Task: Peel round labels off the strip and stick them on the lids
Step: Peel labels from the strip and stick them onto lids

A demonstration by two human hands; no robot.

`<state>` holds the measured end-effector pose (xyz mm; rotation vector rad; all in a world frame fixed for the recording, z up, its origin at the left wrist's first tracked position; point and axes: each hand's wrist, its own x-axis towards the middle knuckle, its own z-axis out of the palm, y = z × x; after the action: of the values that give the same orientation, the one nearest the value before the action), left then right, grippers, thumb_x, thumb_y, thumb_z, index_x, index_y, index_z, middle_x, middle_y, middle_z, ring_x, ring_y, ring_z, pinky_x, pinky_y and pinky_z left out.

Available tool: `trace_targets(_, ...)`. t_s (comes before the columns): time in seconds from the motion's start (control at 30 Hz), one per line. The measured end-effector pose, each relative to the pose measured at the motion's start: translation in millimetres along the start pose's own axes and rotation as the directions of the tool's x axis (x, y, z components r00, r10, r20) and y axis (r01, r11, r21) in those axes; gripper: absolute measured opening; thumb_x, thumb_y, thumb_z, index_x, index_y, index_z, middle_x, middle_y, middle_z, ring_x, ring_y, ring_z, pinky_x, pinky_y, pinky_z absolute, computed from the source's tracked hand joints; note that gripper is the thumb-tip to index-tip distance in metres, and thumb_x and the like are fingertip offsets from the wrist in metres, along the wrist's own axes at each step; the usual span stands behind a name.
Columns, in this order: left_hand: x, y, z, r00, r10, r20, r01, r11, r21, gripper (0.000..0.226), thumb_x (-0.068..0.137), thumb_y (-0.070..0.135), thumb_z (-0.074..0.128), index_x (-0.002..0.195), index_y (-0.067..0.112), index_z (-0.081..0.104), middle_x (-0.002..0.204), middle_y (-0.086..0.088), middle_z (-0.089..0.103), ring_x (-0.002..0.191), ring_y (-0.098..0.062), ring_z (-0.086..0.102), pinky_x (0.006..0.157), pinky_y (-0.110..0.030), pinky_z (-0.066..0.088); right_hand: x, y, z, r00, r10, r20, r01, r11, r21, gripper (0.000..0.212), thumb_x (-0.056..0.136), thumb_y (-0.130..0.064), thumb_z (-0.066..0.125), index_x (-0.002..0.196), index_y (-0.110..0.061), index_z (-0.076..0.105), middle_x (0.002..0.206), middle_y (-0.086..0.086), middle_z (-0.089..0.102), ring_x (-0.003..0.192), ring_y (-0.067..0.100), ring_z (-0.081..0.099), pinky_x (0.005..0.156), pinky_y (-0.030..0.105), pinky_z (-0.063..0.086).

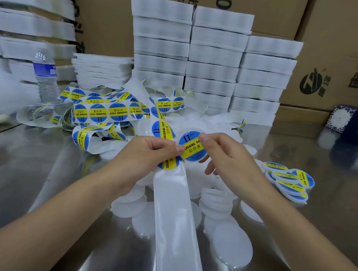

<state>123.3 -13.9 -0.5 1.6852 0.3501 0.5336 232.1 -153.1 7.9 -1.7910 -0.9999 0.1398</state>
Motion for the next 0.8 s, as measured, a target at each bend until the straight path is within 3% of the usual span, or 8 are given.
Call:
trace_targets(0.1, -0.6, -1.3, -1.4, 0.998, 0.005, 0.067, -0.005, 1.000, 0.010, 0.043, 0.048, 0.056, 0.070, 0.078, 0.026, 0.078, 0.083, 0.003, 0.075, 0.073, -0.005, 0.064, 0.067, -0.015, 0.046, -0.4, 1.8, 7.5, 0.999, -0.011, 0.050, 0.007, 0.997, 0.078, 0.054, 0.061, -0.079, 0.049, 0.089, -0.033, 0.056, 0.069, -0.014, 0.066, 0.055, 0.001, 0.058, 0.056, 0.018, 0.046)
trace_targets(0.2, -4.1, -1.1, -0.9, 0.992, 0.057, 0.112, -0.064, 0.997, 0.053, 0.044, 0.052, 0.055, 0.069, 0.079, 0.022, 0.078, 0.081, 0.004, 0.075, 0.072, -0.003, 0.062, 0.068, -0.010, 0.048, -1.6, 4.7, 11.9, 0.999, -0.038, 0.036, 0.037, 0.999, 0.031, 0.042, 0.069, -0.074, 0.055, 0.085, -0.034, 0.055, 0.068, -0.021, 0.062, 0.058, -0.002, 0.054, 0.060, 0.025, 0.047)
trace_targets(0.3, -5.7, -0.3, 0.2, 0.988, 0.106, 0.108, -0.121, 0.982, 0.142, 0.022, 0.058, 0.047, 0.074, 0.071, 0.029, 0.078, 0.069, 0.001, 0.071, 0.064, -0.002, 0.056, 0.063, -0.010, 0.044, -3.5, 6.0, 14.0, 0.999, -0.048, 0.021, 0.047, 0.999, 0.012, 0.043, 0.067, -0.073, 0.057, 0.085, -0.034, 0.053, 0.068, -0.025, 0.060, 0.057, -0.005, 0.053, 0.053, 0.016, 0.041)
trace_targets(0.37, -6.4, 0.2, -0.4, 0.983, 0.130, 0.129, -0.154, 0.967, 0.205, 0.005, 0.065, 0.035, 0.074, 0.069, 0.034, 0.078, 0.074, 0.001, 0.074, 0.067, -0.003, 0.060, 0.069, -0.015, 0.049, -4.4, 5.5, 14.8, 0.999, -0.050, 0.013, 0.050, 0.999, -0.009, 0.046, 0.062, -0.073, 0.057, 0.085, -0.033, 0.053, 0.069, -0.026, 0.061, 0.058, -0.006, 0.054, 0.051, 0.010, 0.040)
trace_targets(0.47, -9.1, 1.0, -2.2, 0.973, 0.159, 0.166, -0.197, 0.949, 0.246, 0.011, 0.068, 0.026, 0.076, 0.071, 0.036, 0.078, 0.080, 0.005, 0.076, 0.074, -0.002, 0.065, 0.077, -0.020, 0.052, -4.1, 5.8, 14.6, 0.999, -0.043, -0.004, 0.042, 0.998, -0.055, 0.042, 0.062, -0.068, 0.061, 0.081, -0.031, 0.053, 0.068, -0.030, 0.059, 0.059, -0.007, 0.054, 0.050, 0.007, 0.038)
trace_targets(0.6, -10.0, 1.5, -1.8, 0.970, 0.175, 0.168, -0.218, 0.933, 0.287, 0.015, 0.072, 0.021, 0.079, 0.073, 0.036, 0.077, 0.075, 0.002, 0.074, 0.064, 0.003, 0.057, 0.063, -0.011, 0.044, -3.5, 6.4, 13.6, 0.997, -0.061, -0.038, 0.057, 0.993, -0.105, 0.038, 0.066, -0.062, 0.065, 0.069, -0.027, 0.049, 0.059, -0.028, 0.055, 0.053, -0.005, 0.050, 0.047, 0.008, 0.035)
trace_targets(0.73, -10.3, 2.1, -1.7, 0.971, 0.167, 0.173, -0.215, 0.923, 0.318, 0.010, 0.071, 0.026, 0.078, 0.075, 0.035, 0.077, 0.077, 0.011, 0.074, 0.070, 0.003, 0.060, 0.071, -0.015, 0.046, -3.8, 5.7, 12.8, 0.997, -0.063, -0.054, 0.057, 0.992, -0.112, 0.040, 0.067, -0.059, 0.067, 0.068, -0.022, 0.054, 0.056, -0.022, 0.055, 0.050, -0.002, 0.048, 0.046, 0.009, 0.035)
trace_targets(0.8, -10.5, 2.4, -1.3, 0.969, 0.177, 0.174, -0.226, 0.916, 0.331, 0.008, 0.071, 0.028, 0.078, 0.070, 0.035, 0.077, 0.068, 0.013, 0.071, 0.063, 0.003, 0.056, 0.066, -0.015, 0.044, -3.6, 6.4, 12.9, 0.995, -0.069, -0.068, 0.061, 0.992, -0.111, 0.040, 0.067, -0.059, 0.066, 0.069, -0.020, 0.056, 0.055, -0.015, 0.055, 0.050, -0.002, 0.048, 0.046, 0.010, 0.035)
